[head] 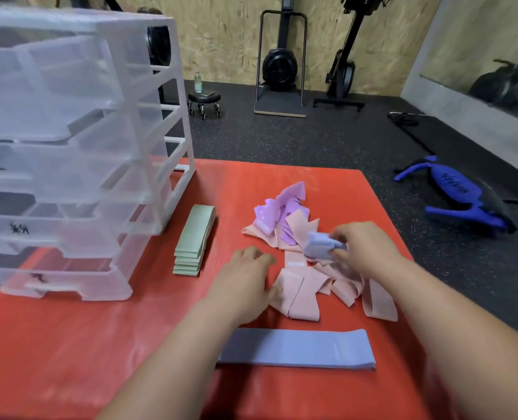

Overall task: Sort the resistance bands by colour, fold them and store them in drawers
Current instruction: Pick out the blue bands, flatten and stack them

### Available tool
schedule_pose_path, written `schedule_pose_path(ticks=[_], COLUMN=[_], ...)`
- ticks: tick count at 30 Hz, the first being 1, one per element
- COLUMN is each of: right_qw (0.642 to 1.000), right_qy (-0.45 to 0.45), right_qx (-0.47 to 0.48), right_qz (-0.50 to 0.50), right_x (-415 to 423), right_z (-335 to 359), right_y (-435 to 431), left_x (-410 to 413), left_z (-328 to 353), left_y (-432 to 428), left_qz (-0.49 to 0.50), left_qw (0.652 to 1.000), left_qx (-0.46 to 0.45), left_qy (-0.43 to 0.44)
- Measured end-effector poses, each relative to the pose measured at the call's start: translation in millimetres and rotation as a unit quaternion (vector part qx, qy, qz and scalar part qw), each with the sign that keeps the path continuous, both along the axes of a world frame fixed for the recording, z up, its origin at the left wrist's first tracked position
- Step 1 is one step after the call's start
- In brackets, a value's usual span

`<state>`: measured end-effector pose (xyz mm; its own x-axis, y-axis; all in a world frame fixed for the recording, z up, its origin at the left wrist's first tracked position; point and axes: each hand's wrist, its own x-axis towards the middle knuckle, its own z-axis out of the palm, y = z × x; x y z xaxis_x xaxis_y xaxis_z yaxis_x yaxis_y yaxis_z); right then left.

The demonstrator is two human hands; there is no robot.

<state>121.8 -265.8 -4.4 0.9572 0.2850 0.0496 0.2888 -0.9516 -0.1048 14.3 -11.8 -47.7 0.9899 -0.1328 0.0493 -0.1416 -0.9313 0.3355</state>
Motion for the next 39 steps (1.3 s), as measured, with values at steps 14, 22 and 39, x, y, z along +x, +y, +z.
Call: schedule_pose_path(ticks=[14, 22, 39], right_qw=[0.991, 0.951, 0.961], right_qy=[-0.033, -0.089, -0.007], right_qx=[0.108, 0.292, 0.274], right_qz=[-0.077, -0.051, -0.040], right_x=[-44.4, -41.0, -54.2], right_z=[-40.3, -23.4, -8.2], right_y=[3.8, 7.9, 11.4], left_x=[-2.3, -0.2, -0.4], left_z=[-10.0, -9.0, 1.9], left_y=[8.8, 15.8, 6.0], left_qz=[-0.009, -0.001, 0.030], left_qw=[1.000, 0.999, 0.973], left_qx=[-0.023, -0.041, -0.202], left_qy=[0.013, -0.011, -0.108])
